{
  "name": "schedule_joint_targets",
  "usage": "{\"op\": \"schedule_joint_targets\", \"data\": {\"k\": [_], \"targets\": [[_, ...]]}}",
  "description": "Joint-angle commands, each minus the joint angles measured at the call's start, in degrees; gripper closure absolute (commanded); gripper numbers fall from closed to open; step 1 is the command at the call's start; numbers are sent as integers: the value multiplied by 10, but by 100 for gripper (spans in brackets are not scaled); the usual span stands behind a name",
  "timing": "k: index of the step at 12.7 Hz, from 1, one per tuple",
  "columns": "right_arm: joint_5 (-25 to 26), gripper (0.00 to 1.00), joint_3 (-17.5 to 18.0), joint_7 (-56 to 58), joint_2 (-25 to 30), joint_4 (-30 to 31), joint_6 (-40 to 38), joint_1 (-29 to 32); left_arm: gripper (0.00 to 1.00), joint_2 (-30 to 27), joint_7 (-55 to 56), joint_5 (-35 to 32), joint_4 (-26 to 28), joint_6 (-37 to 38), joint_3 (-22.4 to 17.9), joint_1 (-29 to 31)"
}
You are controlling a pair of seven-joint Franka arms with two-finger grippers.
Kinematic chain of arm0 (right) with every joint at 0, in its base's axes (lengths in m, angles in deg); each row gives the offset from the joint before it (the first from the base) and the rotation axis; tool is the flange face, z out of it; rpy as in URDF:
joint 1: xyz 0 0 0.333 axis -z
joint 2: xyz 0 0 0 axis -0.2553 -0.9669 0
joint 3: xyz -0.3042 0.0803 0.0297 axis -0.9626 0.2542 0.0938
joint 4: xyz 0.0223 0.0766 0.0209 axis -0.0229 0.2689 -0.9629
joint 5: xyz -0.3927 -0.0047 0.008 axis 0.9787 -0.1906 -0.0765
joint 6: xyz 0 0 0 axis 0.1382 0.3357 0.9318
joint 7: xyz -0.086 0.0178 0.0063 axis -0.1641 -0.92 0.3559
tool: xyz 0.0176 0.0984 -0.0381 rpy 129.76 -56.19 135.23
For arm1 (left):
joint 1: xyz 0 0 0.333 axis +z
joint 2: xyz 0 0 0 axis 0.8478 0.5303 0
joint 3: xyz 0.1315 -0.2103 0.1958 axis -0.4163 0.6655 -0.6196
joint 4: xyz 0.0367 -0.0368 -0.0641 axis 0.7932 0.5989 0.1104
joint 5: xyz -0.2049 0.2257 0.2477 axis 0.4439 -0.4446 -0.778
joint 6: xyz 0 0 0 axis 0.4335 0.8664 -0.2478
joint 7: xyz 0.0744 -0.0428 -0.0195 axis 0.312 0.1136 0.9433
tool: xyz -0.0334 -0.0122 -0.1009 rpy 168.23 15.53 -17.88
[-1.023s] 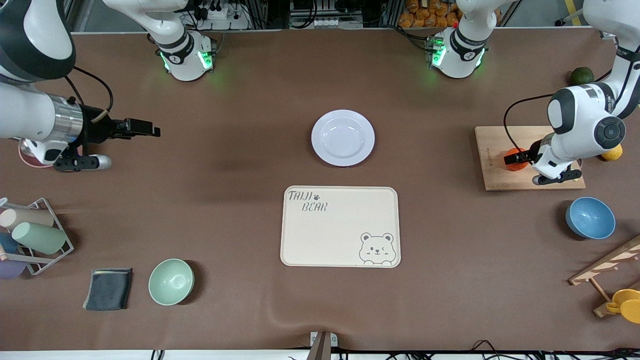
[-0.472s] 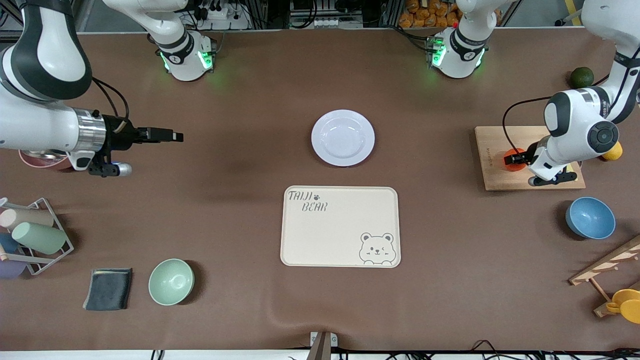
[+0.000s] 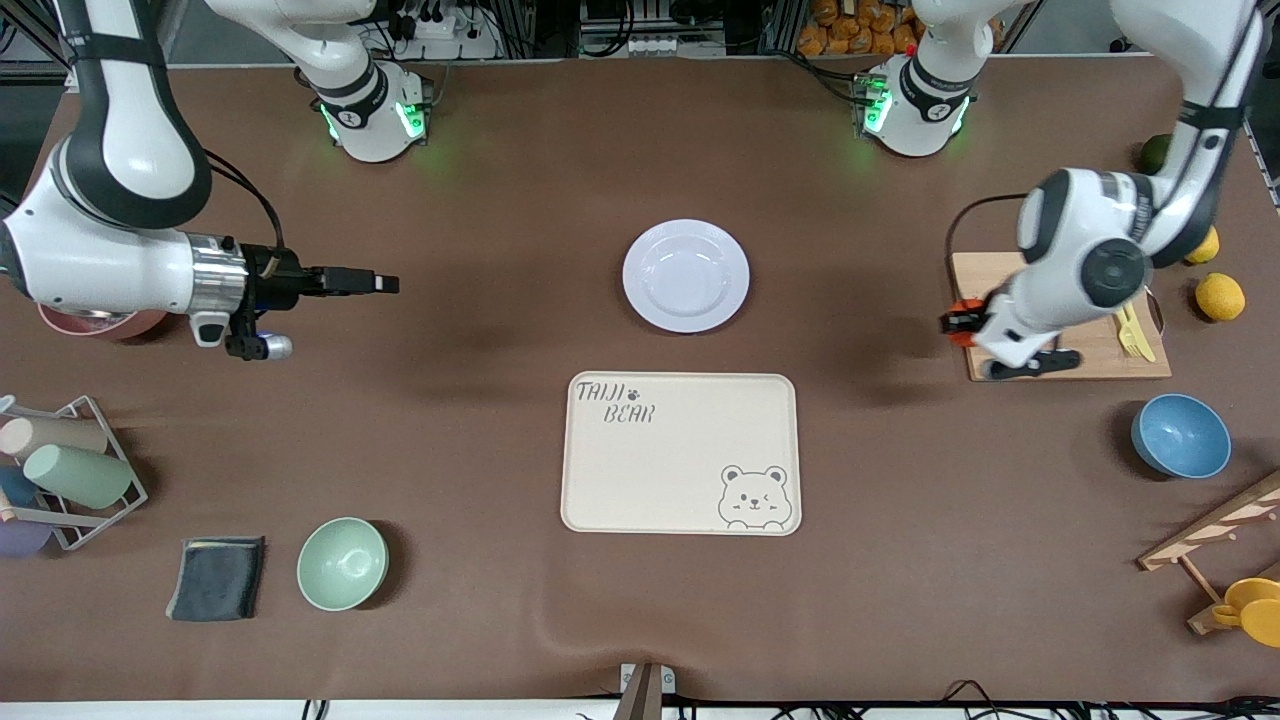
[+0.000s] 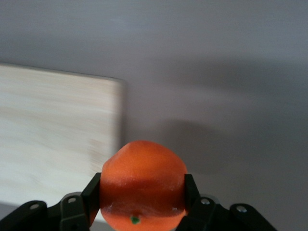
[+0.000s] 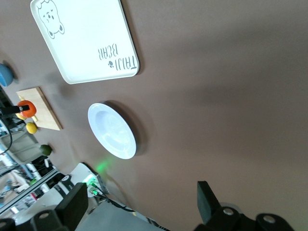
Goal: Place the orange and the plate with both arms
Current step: 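Carry the orange to the white plate and release it with the left gripper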
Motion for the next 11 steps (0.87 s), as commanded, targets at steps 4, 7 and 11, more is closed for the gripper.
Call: {"op": "schedule_joint_targets", "data": {"k": [4, 7, 11], "targets": [[-109, 0, 2, 61, -2, 83, 97, -45, 90, 82, 339, 17, -96, 37, 136, -112], [-190, 0, 2, 114, -19, 116, 153, -88, 90, 157, 483, 10, -135, 17, 134, -211], [-310, 0, 2, 255, -74, 138, 160, -100, 86, 227, 583, -34, -143, -58, 117, -276]]}}
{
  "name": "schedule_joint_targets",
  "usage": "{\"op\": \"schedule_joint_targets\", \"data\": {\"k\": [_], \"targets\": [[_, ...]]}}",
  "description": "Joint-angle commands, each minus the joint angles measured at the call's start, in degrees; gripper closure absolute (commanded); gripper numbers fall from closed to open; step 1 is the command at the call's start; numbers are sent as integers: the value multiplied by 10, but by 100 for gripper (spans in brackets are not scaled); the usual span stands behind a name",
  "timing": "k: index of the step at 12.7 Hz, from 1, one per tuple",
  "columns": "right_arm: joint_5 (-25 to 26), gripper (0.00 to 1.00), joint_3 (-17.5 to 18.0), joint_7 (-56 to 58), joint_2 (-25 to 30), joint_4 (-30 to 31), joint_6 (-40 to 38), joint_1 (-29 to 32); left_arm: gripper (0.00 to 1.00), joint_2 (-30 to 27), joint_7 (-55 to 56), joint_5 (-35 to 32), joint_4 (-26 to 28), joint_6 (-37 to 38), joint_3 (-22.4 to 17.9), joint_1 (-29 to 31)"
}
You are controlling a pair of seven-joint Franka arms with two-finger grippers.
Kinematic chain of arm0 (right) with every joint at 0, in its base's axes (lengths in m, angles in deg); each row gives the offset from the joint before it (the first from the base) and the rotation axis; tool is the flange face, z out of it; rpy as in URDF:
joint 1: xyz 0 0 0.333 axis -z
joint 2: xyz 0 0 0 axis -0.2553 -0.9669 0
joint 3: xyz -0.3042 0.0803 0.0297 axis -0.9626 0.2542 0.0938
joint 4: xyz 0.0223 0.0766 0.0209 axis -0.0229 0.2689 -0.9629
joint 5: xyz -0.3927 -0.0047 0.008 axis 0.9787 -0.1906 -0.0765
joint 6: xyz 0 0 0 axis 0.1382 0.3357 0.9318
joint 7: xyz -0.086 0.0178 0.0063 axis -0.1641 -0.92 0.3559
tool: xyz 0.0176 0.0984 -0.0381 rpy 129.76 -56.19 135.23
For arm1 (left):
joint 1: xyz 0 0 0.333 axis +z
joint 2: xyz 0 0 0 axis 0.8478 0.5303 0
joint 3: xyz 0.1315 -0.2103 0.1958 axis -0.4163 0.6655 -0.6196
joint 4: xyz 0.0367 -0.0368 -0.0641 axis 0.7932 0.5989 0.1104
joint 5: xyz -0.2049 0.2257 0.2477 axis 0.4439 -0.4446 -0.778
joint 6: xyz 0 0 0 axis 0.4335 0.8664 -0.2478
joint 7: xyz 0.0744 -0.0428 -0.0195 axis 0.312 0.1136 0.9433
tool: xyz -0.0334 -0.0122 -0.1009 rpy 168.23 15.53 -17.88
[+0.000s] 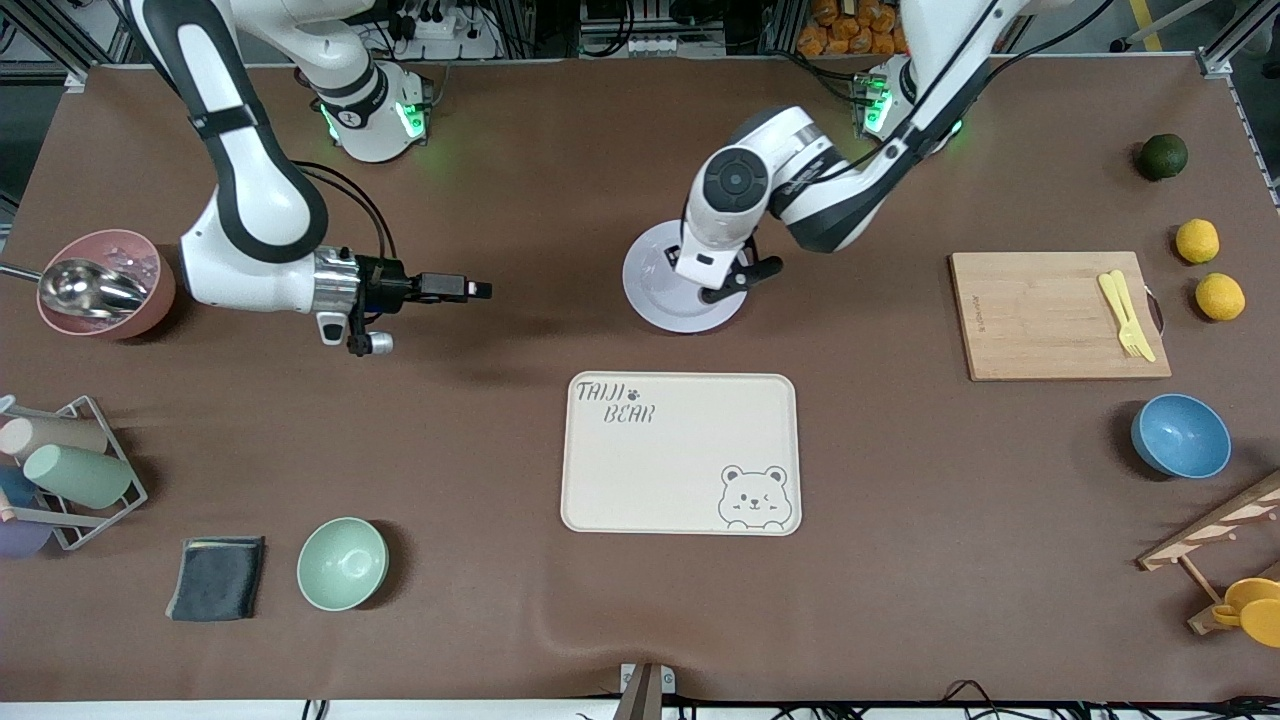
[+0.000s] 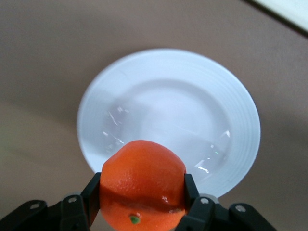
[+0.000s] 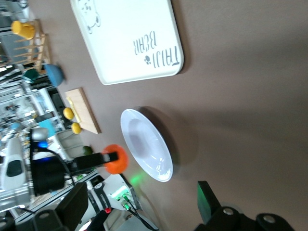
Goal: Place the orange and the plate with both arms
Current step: 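Carry the orange to the white plate and release it with the left gripper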
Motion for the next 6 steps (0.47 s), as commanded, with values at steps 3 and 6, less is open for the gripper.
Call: {"op": "schedule_joint_targets", "data": {"k": [3, 6], "targets": [[-112, 0, -3, 89, -42, 10, 44, -43, 65, 94, 87, -88, -19, -55, -24, -32], [-203, 0, -3, 148, -70, 10, 78, -92, 0, 110, 108, -122, -21, -67, -25, -38]]}}
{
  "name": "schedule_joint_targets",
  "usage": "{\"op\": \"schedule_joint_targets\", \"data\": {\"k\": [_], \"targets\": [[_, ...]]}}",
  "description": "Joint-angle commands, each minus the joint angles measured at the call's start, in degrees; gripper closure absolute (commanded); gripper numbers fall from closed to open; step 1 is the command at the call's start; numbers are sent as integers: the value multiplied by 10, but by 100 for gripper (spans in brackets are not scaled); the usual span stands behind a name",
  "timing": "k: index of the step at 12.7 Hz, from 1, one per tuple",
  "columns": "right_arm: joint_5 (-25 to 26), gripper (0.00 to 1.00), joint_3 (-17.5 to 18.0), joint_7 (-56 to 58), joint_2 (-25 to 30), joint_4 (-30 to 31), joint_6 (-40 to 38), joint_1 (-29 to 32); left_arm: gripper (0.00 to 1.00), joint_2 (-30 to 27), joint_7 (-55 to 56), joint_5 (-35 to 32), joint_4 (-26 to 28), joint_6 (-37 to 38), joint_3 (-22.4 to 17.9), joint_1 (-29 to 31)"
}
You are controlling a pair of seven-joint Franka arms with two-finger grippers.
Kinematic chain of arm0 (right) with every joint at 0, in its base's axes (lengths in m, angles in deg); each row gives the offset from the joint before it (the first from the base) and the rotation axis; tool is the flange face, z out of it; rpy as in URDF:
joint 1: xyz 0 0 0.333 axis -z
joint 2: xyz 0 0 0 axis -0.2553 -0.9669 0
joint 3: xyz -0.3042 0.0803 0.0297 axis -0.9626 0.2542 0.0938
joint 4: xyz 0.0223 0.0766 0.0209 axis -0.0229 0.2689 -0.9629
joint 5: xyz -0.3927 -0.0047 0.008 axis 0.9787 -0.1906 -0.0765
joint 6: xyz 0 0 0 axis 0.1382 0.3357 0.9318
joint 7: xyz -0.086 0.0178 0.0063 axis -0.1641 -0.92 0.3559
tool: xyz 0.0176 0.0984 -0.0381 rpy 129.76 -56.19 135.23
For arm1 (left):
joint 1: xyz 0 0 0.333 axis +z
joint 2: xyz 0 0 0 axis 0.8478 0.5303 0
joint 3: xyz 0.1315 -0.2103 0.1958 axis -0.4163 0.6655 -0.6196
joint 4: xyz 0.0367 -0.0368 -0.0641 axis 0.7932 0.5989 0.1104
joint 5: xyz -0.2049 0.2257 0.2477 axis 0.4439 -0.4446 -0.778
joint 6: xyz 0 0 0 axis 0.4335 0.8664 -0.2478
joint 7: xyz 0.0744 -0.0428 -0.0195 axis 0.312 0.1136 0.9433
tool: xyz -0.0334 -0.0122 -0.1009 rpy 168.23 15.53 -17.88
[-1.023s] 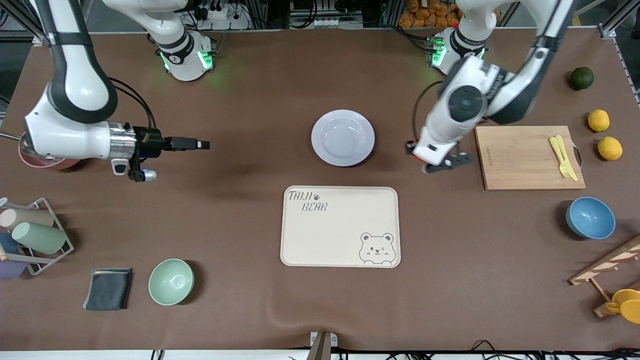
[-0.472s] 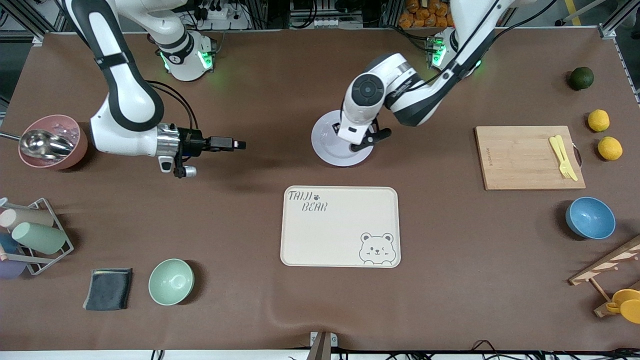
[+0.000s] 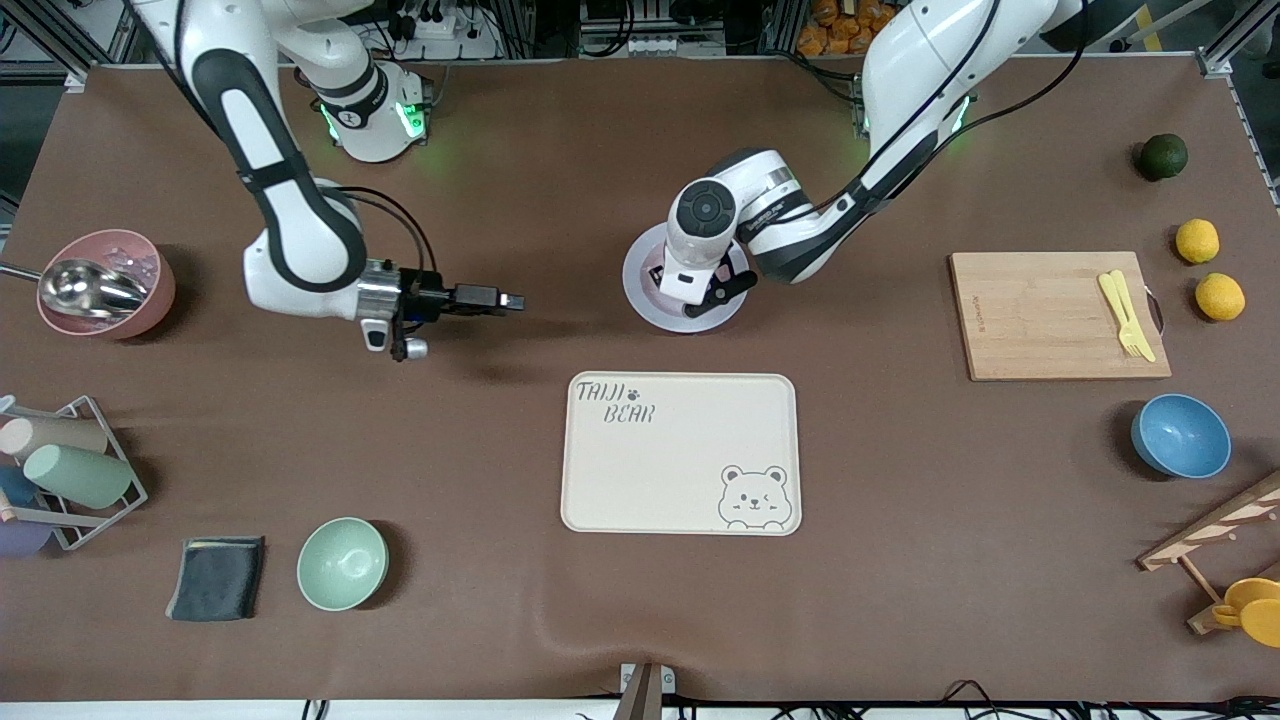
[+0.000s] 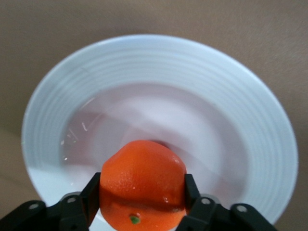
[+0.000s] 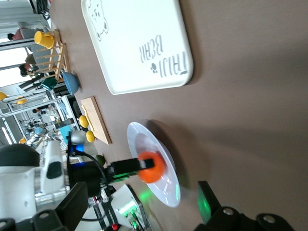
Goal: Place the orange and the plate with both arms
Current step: 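Carry the orange to the white plate and release it with the left gripper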
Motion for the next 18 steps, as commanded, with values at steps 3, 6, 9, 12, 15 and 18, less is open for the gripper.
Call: {"op": "schedule_joint_targets", "data": {"k": [3, 6, 9, 12, 15, 18], "targets": [[-125, 0, -3, 85, -34, 3, 20, -63, 0, -38, 41, -25, -39, 12, -6, 9], [-157, 0, -3, 116, -40, 3, 35, -86, 0, -120, 32, -26, -73, 67, -3, 70], [-222, 8, -3, 182, -68, 0, 41, -108, 0, -181, -38, -25, -110, 105, -2, 135], [-255, 17, -3, 198, -79, -1, 41, -134, 0, -221, -186, -17, -146, 127, -1, 223], [-284, 23, -3, 199, -88, -14, 70, -161, 0, -222, -326, -15, -226, 202, -1, 281], [-306, 27, -3, 200, -100, -32, 120, -200, 0, -227, -441, 12, -275, 267, -1, 324]]}}
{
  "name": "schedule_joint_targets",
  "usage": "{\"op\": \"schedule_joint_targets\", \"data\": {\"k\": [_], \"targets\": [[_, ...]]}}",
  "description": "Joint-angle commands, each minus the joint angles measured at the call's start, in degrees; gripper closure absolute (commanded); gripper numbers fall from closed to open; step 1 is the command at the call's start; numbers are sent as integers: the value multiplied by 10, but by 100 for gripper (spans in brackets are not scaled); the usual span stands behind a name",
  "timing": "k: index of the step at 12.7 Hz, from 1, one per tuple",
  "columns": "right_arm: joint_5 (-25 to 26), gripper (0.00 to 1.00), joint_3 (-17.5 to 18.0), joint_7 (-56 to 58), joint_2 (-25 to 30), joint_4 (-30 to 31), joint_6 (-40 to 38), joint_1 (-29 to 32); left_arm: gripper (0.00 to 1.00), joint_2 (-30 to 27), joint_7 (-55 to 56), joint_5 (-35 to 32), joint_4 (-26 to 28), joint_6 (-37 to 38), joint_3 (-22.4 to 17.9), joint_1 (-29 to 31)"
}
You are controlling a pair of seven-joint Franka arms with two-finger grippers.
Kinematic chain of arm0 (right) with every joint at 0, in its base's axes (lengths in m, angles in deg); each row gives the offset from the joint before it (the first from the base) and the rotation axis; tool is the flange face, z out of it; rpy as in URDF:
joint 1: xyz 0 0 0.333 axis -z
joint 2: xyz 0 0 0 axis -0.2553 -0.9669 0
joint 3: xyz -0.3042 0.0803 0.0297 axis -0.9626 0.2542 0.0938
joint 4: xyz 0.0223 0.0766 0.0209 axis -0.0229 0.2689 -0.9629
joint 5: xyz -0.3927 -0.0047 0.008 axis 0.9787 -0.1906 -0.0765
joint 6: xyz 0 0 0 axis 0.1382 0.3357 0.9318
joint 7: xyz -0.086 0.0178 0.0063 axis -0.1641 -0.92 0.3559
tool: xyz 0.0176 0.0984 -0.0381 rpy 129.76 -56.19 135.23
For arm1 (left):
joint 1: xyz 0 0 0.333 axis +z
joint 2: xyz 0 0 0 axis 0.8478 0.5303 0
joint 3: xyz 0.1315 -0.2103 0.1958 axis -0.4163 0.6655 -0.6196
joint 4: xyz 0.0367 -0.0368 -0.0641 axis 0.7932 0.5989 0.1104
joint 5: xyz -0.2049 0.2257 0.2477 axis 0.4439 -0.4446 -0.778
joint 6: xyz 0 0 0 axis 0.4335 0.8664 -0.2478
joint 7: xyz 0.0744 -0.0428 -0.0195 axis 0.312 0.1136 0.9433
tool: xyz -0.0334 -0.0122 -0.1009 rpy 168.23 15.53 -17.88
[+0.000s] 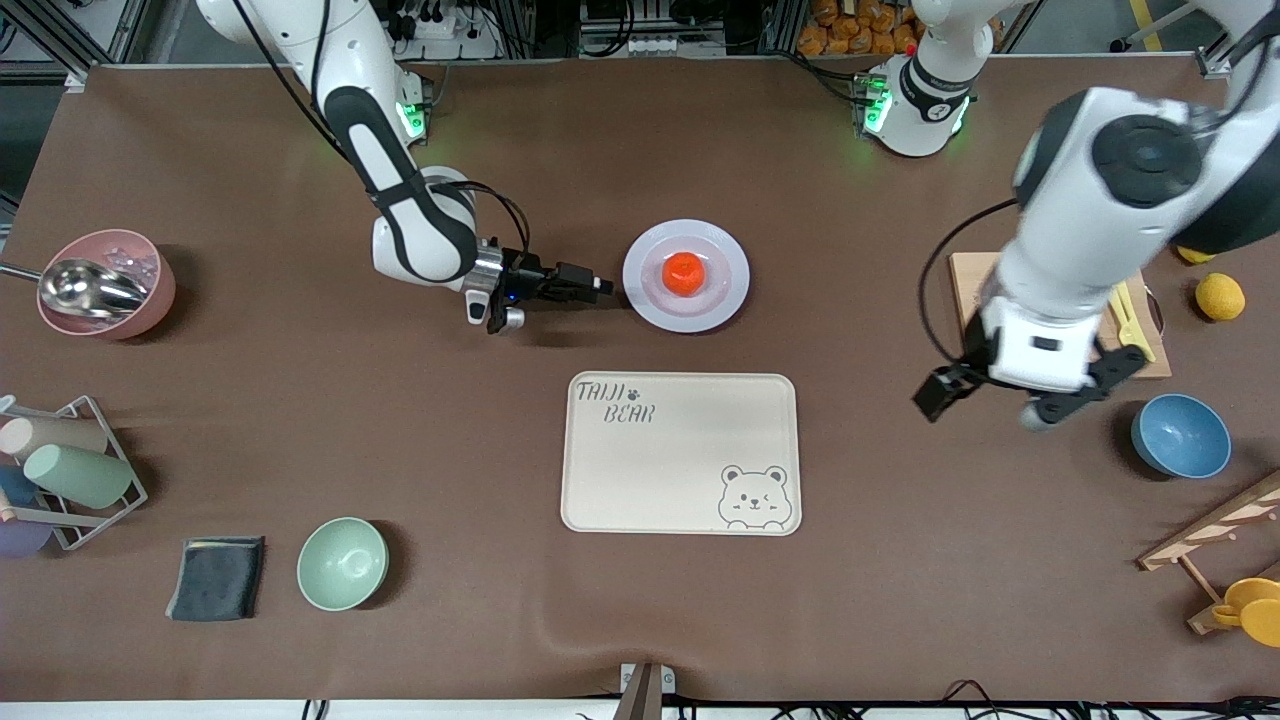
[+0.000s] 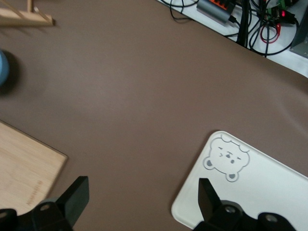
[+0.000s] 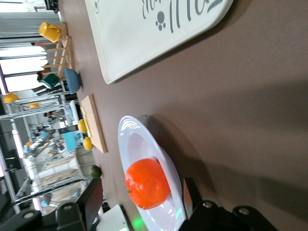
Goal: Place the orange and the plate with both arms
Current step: 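Withdraw the left gripper while the right gripper grips the plate rim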
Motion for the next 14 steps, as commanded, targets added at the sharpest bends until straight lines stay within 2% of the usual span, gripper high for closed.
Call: {"op": "schedule_joint_targets", "data": {"k": [1, 5, 6, 7, 9, 10, 11, 13, 14], "targets": [[-45, 28, -4, 12, -22, -24, 31, -40, 0, -8, -74, 28, -46, 61, 5, 21], [-88, 35, -5, 61, -52, -42, 43, -56, 0, -24, -170, 74, -61, 79, -4, 58], [-94, 35, -5, 68, -59, -45, 44, -57, 0, -40, -206, 92, -61, 79, -38, 47], [-97, 38, -4, 68, -61, -46, 44, -59, 0, -54, -238, 111, -60, 79, -102, 1], [-104, 43, -4, 68, -61, -47, 44, -63, 0, -85, -312, 163, -59, 96, -284, -135], [-117, 49, -4, 68, -61, -46, 44, -70, 0, -98, -338, 176, -54, 102, -351, -185], [-125, 55, -5, 68, -61, -47, 45, -79, 0, -107, -350, 181, -52, 113, -371, -199], [-128, 71, -5, 69, -61, -47, 46, -83, 0, -116, -364, 182, -49, 131, -385, -204], [-129, 72, -5, 69, -64, -47, 46, -85, 0, -127, -369, 183, -32, 131, -405, -226]]}}
